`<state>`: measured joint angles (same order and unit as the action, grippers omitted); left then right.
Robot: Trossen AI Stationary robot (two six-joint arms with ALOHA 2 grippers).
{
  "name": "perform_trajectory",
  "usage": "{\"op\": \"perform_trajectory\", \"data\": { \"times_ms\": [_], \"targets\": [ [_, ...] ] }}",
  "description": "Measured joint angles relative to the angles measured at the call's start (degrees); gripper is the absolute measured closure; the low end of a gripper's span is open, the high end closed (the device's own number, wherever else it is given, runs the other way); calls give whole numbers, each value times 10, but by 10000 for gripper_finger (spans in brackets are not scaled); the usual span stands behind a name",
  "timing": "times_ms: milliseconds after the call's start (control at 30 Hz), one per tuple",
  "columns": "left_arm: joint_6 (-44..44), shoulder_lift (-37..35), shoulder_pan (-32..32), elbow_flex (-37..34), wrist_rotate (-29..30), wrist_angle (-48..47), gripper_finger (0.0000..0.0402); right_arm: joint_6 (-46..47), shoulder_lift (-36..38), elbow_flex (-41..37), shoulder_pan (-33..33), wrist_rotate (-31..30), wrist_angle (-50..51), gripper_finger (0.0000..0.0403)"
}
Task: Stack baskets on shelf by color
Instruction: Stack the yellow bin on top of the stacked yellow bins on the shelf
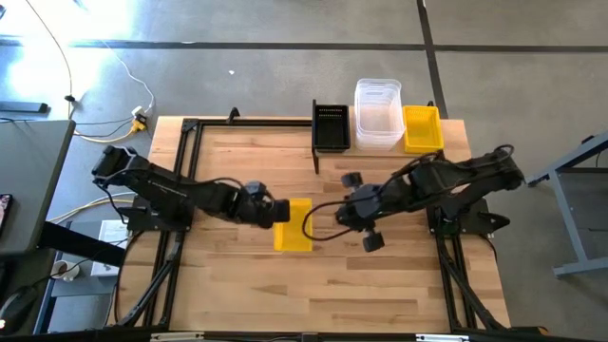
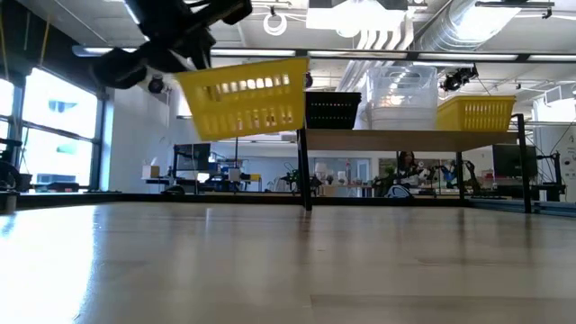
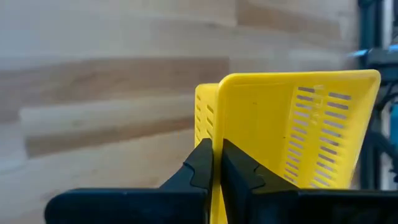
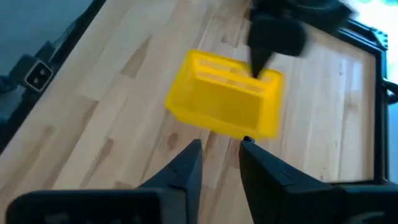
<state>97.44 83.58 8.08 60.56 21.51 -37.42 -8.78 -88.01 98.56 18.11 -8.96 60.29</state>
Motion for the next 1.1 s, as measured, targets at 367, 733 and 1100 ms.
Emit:
{"op": "perform_trajectory", "data": {
  "times_ms": [367, 733, 1100],
  "targets": [
    [-41, 0, -61, 7, -3, 37, 398, -57, -98, 0, 0, 11, -59, 273],
    [-42, 0, -82, 7, -7, 55, 395, -97, -177, 0, -2, -25, -83, 273],
    [-61, 0, -85, 7, -10, 111, 393, -87, -202, -1, -23, -30, -79, 273]
  ]
}}
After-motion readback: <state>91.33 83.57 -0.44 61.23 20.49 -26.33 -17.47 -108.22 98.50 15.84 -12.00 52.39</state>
